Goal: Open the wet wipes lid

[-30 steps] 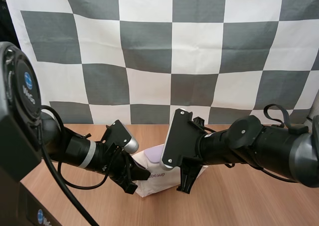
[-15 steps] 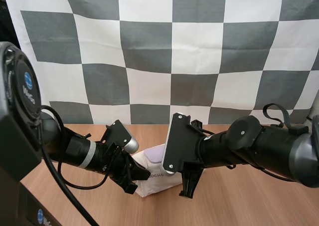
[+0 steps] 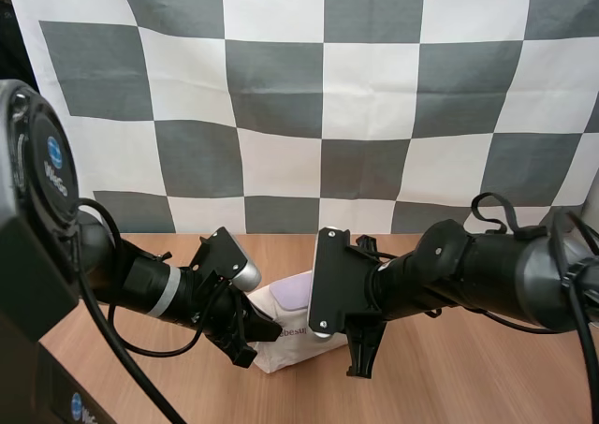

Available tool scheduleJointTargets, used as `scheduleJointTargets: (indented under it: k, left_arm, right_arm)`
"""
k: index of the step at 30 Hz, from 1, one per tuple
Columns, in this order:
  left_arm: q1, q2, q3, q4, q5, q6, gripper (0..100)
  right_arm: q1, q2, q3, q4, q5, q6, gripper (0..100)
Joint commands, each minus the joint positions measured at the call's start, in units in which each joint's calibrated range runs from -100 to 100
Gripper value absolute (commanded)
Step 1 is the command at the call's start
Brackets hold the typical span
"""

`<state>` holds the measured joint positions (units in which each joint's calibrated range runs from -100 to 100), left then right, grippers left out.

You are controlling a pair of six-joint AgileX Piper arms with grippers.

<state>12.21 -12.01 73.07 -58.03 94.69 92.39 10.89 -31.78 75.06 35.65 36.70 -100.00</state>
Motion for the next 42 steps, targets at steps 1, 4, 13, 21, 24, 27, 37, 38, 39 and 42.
scheduleJointTargets:
  k: [1, 4, 13, 21, 24, 27, 37, 38, 39, 42]
  left_arm:
    - [-0.02, 0.01, -0.02, 0.06, 0.11, 0.94, 0]
    - [-0.02, 0.01, -0.02, 0.06, 0.11, 0.94, 0]
    - [-0.02, 0.01, -0.02, -0.08, 0.11, 0.94, 0]
    - [-0.02, 0.01, -0.02, -0.08, -0.05, 0.94, 0]
    - [-0.02, 0.01, -0.02, -0.08, -0.05, 0.94, 0]
    - [-0.02, 0.01, -0.02, -0.08, -0.05, 0.94, 0]
    - [-0.02, 0.01, -0.02, -0.08, -0.05, 0.94, 0]
    - [-0.02, 0.01, -0.02, -0.08, -0.05, 0.94, 0]
    - [-0.02, 0.01, -0.02, -0.08, -0.05, 0.94, 0]
    - [-0.02, 0.01, -0.02, -0.08, -0.05, 0.94, 0]
  right_arm:
    - [0.04, 1.59, -0.18, 0.02, -3.05, 0.00, 46]
    - [0.04, 1.59, -1.29, 0.02, -3.05, 0.00, 46]
    - [0.04, 1.59, -4.40, 2.83, -0.89, 0.00, 46]
    - [0.04, 1.59, -4.40, 3.90, 2.06, 0.00, 45]
    - [0.04, 1.59, -4.40, 4.55, 2.24, 0.00, 45]
    - [0.04, 1.73, -4.40, 4.68, 2.24, 0.00, 45]
    - [0.04, 3.39, -4.40, 5.30, 1.29, 0.00, 45]
    - [0.04, 3.39, -4.40, 5.56, 0.93, 0.00, 45]
    - [0.04, 3.39, -4.40, 5.56, 0.92, 0.00, 44]
    - [0.04, 3.39, -4.40, 5.56, 0.79, 0.00, 40]
